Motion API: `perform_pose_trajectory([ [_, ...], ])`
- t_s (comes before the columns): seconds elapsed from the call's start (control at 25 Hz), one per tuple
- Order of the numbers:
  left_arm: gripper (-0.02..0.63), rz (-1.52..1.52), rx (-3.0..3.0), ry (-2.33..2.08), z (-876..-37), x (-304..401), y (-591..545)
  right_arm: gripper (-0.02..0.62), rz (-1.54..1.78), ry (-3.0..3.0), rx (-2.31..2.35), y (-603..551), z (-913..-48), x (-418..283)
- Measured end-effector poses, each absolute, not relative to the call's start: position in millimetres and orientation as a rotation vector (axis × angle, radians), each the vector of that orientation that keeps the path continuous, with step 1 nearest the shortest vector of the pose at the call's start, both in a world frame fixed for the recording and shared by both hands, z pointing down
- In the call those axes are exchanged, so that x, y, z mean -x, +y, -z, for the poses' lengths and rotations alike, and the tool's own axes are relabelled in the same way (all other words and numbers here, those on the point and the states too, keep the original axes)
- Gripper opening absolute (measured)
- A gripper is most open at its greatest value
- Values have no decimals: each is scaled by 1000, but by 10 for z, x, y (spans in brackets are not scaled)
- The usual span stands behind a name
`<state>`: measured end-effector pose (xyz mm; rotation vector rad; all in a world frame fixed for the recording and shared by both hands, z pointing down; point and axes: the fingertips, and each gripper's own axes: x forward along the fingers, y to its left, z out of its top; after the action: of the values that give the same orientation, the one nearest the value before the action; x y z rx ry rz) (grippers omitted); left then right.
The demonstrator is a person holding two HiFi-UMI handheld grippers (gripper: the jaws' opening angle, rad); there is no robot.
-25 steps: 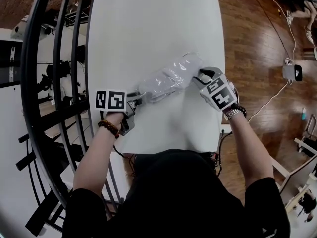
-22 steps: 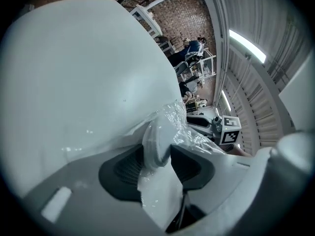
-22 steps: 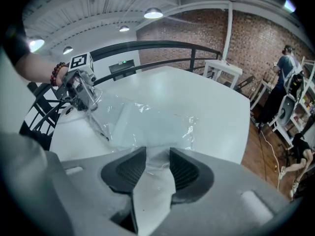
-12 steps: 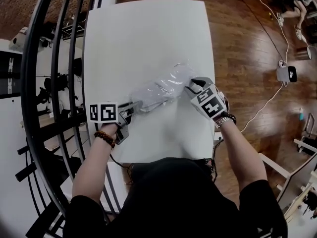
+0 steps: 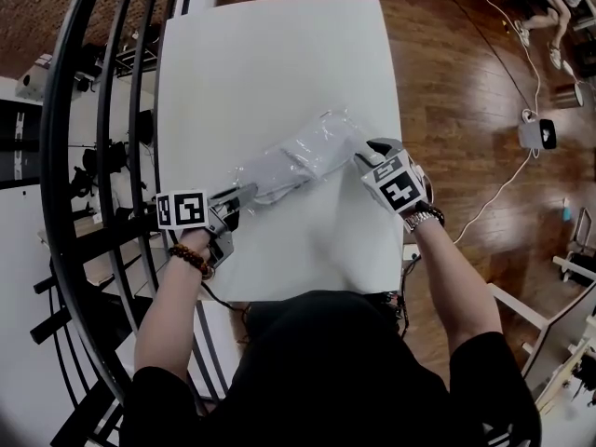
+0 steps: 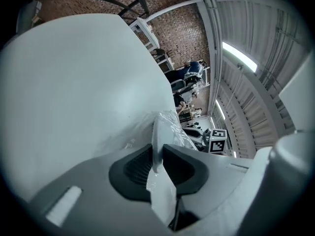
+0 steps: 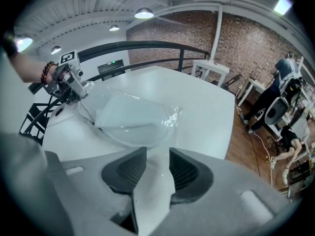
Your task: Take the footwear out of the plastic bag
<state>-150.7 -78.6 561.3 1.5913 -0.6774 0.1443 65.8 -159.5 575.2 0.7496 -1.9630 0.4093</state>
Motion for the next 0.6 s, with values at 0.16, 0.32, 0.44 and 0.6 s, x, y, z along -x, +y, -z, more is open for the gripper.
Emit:
perform_pose_trajectory([
  [0.16, 81, -114, -1584, -681, -5583, 1651, -807, 135, -441, -1972, -794, -1668, -5727, -698],
  [0.32, 78, -123, -1601, -656, -5585, 1653, -779, 168, -495, -2041, -803, -1822, -5685, -700],
  [0.44, 78, -160, -1623, -618, -5591, 1684, -748, 191, -585, -2090, -794, -1940, -5634, -605],
  [0.6, 78, -197, -1651, -578, -5600, 1696, -741, 204, -729, -2121, -752, -2048, -5658, -549],
])
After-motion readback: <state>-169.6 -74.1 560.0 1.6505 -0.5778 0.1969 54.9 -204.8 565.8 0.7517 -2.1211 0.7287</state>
